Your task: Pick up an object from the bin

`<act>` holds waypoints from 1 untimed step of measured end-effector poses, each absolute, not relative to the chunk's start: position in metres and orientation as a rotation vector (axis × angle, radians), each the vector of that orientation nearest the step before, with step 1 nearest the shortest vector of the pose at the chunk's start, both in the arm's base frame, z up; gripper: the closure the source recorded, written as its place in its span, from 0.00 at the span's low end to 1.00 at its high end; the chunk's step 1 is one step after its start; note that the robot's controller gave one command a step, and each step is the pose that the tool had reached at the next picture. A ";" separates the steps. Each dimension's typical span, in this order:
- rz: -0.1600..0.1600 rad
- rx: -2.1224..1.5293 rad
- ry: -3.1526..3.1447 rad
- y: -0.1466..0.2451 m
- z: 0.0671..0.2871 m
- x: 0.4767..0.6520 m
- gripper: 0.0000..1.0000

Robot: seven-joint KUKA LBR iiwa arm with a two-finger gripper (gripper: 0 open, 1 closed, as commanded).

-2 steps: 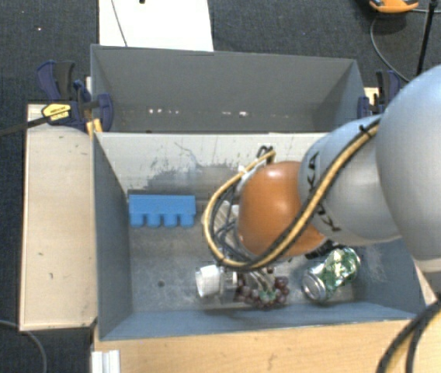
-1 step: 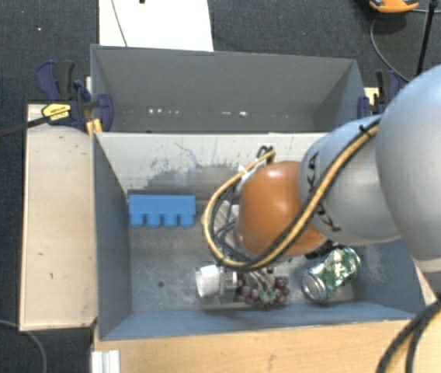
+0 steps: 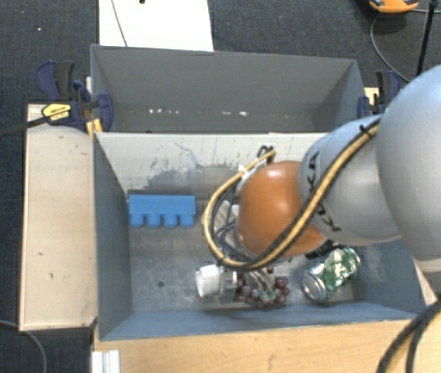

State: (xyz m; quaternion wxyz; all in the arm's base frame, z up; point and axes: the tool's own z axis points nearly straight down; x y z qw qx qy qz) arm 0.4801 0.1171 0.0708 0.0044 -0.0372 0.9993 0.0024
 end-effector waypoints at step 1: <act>0.007 -0.114 3.133 0.117 0.076 0.479 1.00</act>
Offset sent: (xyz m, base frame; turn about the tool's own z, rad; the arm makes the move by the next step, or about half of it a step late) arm 0.0000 0.0001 0.0293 0.0000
